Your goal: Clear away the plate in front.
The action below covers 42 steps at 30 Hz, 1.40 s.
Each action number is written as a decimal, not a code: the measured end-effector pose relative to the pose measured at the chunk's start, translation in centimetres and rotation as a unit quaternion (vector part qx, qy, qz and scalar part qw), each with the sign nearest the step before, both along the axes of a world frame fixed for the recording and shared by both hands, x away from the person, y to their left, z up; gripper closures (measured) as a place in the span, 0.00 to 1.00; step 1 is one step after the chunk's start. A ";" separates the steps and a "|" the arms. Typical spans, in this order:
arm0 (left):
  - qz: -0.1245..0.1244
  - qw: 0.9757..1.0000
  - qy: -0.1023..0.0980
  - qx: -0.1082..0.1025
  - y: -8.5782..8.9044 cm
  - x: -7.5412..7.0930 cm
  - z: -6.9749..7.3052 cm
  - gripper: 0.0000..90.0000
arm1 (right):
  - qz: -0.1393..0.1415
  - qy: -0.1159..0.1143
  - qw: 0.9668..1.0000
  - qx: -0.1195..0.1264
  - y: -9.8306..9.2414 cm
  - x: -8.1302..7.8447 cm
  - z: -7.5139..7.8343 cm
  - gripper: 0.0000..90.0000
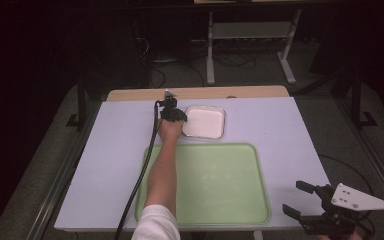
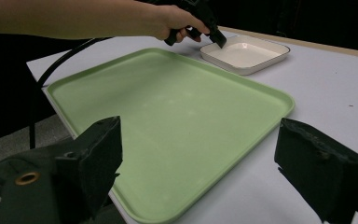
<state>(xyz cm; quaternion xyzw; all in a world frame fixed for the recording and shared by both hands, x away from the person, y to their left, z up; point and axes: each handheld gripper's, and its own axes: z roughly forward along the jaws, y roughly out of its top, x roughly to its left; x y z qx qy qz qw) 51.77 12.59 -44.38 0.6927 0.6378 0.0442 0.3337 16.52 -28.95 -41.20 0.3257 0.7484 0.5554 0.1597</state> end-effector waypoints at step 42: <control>0.028 0.998 -0.031 -0.039 2.3 -2.2 4.1 0.98 | -0.003 0.001 1.000 0.002 0.2 0.0 -0.1 0.15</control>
